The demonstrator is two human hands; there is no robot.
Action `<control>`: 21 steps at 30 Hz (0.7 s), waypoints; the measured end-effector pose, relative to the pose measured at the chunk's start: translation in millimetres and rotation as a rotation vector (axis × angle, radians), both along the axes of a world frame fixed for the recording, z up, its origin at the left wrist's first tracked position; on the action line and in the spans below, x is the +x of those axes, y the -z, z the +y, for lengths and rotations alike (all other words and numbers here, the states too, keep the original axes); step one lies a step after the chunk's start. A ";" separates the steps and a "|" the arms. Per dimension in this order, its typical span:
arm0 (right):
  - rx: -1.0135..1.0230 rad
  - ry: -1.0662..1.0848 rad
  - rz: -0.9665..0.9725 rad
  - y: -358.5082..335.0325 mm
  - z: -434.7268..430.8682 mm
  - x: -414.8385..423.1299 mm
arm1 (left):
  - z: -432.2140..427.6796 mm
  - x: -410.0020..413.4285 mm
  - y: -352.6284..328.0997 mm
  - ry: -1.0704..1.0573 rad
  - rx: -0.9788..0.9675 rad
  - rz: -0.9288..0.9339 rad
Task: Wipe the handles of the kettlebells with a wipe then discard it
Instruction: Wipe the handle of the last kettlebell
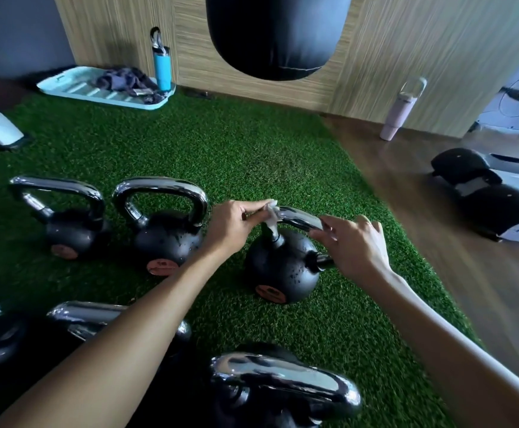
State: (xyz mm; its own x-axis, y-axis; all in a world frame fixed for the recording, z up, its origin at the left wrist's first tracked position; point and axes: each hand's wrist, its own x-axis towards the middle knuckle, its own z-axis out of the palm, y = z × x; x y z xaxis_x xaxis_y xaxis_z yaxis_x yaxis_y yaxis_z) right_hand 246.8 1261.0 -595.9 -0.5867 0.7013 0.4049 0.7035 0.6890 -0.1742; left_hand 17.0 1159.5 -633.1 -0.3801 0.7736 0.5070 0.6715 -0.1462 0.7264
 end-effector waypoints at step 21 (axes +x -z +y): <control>-0.092 0.443 -0.137 -26.6 -37.0 -60.0 | 47.2 32.2 12.7 -0.363 -0.472 -0.689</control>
State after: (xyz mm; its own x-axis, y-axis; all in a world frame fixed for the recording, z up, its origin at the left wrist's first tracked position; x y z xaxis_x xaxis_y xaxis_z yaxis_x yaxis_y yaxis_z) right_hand 186.8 1224.0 -569.3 -0.2670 0.9253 0.2692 0.9470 0.3038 -0.1049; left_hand 49.2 1206.6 -645.8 -0.7422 0.6168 -0.2622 0.0128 0.4042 0.9146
